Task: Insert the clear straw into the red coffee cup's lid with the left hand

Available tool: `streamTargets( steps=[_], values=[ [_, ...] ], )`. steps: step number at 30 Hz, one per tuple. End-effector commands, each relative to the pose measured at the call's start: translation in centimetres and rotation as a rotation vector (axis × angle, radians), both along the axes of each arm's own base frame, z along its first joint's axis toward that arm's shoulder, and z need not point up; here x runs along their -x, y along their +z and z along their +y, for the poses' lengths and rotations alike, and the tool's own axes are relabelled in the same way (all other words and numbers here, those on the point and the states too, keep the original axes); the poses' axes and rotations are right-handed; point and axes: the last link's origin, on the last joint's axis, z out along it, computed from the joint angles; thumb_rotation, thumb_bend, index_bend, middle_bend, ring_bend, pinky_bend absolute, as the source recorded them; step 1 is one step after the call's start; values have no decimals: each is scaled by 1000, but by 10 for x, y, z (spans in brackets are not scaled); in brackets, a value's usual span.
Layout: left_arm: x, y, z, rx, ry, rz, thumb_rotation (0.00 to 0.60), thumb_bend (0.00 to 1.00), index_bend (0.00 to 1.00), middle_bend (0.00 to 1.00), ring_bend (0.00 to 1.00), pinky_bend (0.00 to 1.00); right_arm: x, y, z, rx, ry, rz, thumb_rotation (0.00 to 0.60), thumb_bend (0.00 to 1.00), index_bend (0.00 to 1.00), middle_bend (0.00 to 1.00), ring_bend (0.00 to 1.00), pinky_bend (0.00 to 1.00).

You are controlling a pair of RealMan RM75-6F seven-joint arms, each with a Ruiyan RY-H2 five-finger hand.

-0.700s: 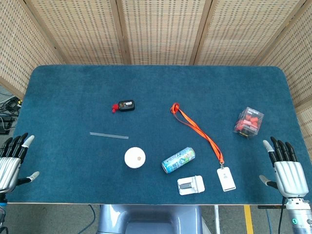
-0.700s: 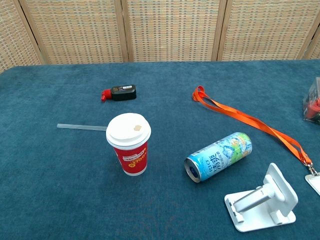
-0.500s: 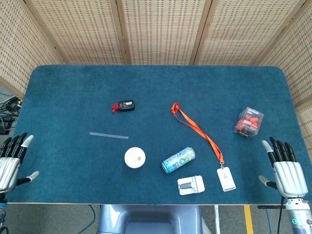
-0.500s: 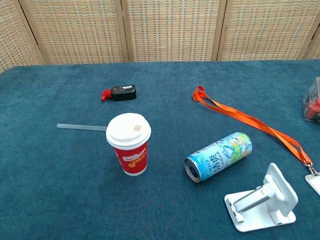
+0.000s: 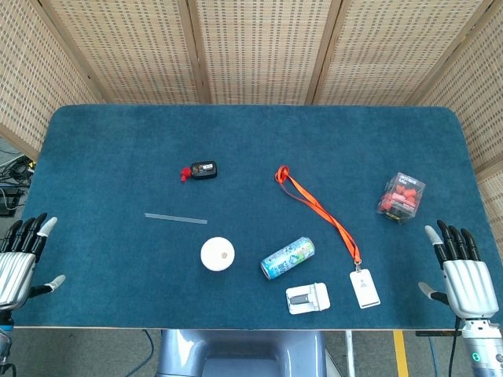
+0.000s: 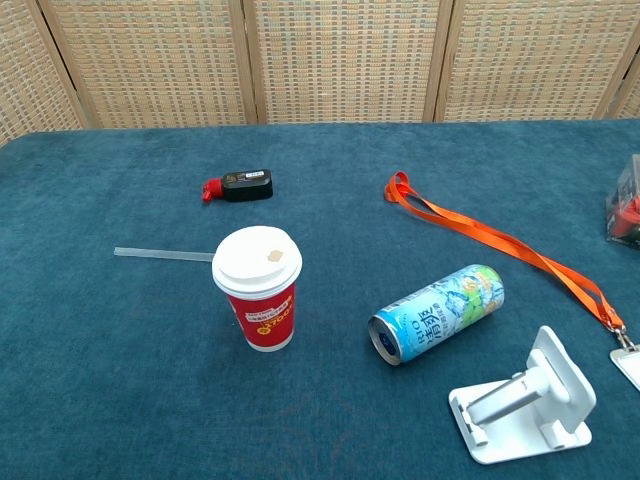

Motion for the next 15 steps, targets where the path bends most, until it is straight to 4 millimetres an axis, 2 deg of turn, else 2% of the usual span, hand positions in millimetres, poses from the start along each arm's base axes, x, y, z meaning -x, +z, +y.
streamTargets(
  steps=[1,6,8,10,12,15],
  values=[
    [0,0,1,-2,0,-4,600,97,0,0,0,0,0,0,0,-1,1,-1,600,61,49,0,0,0],
    [-4,0,13,4,-3,-35,600,187,11,0,0,0,0,-1,0,-4,5,-6,600,61,54,0,0,0],
    [-8,0,25,8,-16,-40,600,191,79,0,0,0,-1,-1,0,-5,6,-7,600,60,55,0,0,0],
    [-13,2,39,10,-28,-43,600,219,146,0,0,0,-1,-2,0,-6,10,-9,600,61,55,0,0,0],
    [-26,0,74,39,-47,-43,600,242,186,0,0,0,-1,-1,0,-4,9,-16,600,61,55,0,0,0],
    [-35,-8,97,79,-46,-30,600,282,212,0,0,0,0,0,0,-1,8,-22,600,61,58,0,0,0]
  ],
)
